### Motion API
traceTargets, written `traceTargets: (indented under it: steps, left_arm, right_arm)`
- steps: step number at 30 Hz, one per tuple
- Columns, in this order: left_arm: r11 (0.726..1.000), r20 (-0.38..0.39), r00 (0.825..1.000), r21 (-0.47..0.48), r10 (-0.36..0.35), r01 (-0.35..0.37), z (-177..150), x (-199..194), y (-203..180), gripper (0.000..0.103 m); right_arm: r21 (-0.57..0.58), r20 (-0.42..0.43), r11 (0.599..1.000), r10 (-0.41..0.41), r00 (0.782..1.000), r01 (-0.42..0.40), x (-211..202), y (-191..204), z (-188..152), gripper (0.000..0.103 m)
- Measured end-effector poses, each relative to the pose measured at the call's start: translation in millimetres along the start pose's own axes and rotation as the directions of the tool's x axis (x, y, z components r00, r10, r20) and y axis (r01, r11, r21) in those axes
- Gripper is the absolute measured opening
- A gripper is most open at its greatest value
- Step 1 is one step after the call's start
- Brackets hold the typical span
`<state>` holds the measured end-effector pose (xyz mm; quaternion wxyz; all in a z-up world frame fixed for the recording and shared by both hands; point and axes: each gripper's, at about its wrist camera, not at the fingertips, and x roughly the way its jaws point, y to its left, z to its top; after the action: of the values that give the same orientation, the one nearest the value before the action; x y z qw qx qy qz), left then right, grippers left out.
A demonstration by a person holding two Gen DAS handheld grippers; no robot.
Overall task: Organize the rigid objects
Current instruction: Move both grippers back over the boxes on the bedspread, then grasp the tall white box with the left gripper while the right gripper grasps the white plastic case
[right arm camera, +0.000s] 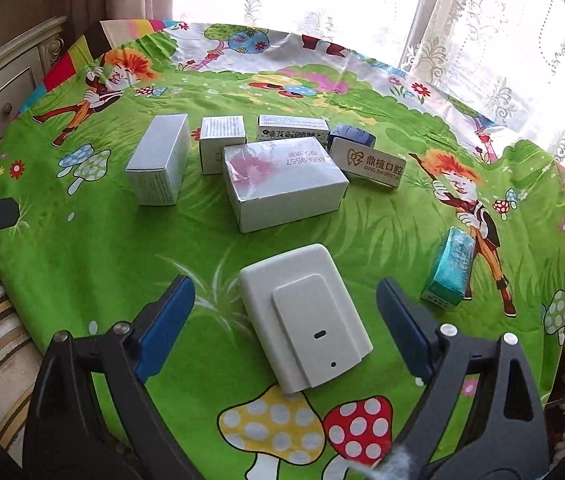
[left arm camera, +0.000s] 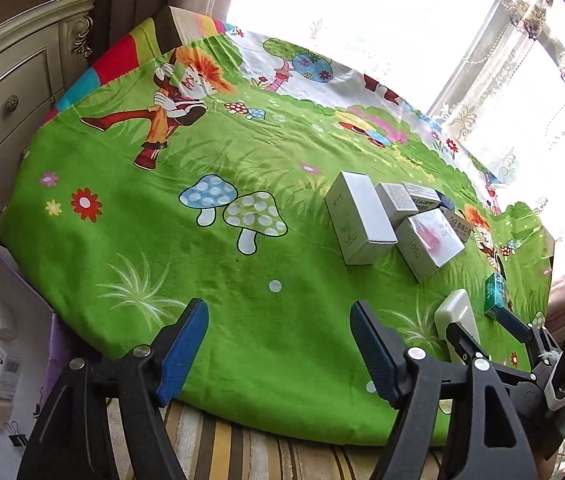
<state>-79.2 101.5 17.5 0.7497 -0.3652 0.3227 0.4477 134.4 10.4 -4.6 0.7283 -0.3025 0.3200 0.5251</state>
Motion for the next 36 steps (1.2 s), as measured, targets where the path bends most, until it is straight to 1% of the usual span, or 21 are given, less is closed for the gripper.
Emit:
traceTargets:
  steps: [3, 6, 13, 19, 24, 27, 29, 31, 32, 34, 35, 36]
  left_arm:
    - [0.999, -0.011, 1.000, 0.040, -0.021, 0.021, 8, 11, -22, 0.076]
    - [0.998, -0.024, 1.000, 0.061, -0.015, 0.017, 17, 26, -40, 0.078]
    - [0.998, -0.054, 0.999, 0.064, 0.000, 0.004, 38, 64, -67, 0.078]
    - [0.998, -0.069, 0.997, 0.056, 0.032, -0.028, 47, 91, -76, 0.078]
    - [0.995, -0.060, 0.996, 0.079, 0.063, -0.058, 48, 104, -79, 0.078]
    - [0.995, -0.062, 0.996, 0.082, 0.069, -0.064, 49, 111, -79, 0.077]
    - [0.993, -0.056, 0.995, 0.092, 0.078, -0.073, 49, 114, -80, 0.074]
    - [0.992, -0.058, 0.995, 0.103, 0.081, -0.074, 49, 117, -79, 0.058]
    - [0.992, -0.059, 0.995, 0.106, 0.081, -0.075, 48, 119, -79, 0.055]
    - [0.990, -0.046, 0.995, 0.120, 0.083, -0.077, 48, 119, -79, 0.043]
    - [0.989, -0.042, 0.995, 0.124, 0.086, -0.080, 48, 119, -79, 0.042]
    - [0.989, -0.039, 0.996, 0.125, 0.084, -0.079, 48, 119, -79, 0.038]
  right_arm:
    - [0.022, -0.008, 1.000, 0.006, 1.000, -0.006, 5, -5, 0, 0.094]
    - [0.033, -0.017, 0.999, 0.009, 1.000, -0.009, 9, -8, -1, 0.094]
    - [0.066, -0.044, 0.998, 0.010, 0.999, -0.007, 23, -17, -1, 0.094]
    - [0.081, -0.073, 0.996, 0.033, 0.997, -0.027, 35, -22, -2, 0.094]
    - [0.099, -0.107, 0.994, 0.045, 0.993, -0.034, 46, -26, -4, 0.094]
    - [0.118, -0.105, 0.992, 0.061, 0.993, -0.048, 48, -30, -4, 0.094]
    - [0.122, -0.103, 0.991, 0.063, 0.993, -0.051, 48, -31, -4, 0.094]
    - [0.122, -0.100, 0.991, 0.063, 0.993, -0.050, 48, -31, -4, 0.094]
    - [0.121, -0.099, 0.991, 0.062, 0.993, -0.050, 48, -30, -4, 0.094]
    - [0.122, -0.096, 0.991, 0.063, 0.993, -0.051, 49, -30, -4, 0.094]
    - [0.122, -0.096, 0.991, 0.063, 0.993, -0.051, 49, -31, -4, 0.094]
    - [0.122, -0.095, 0.991, 0.062, 0.994, -0.051, 49, -30, -4, 0.094]
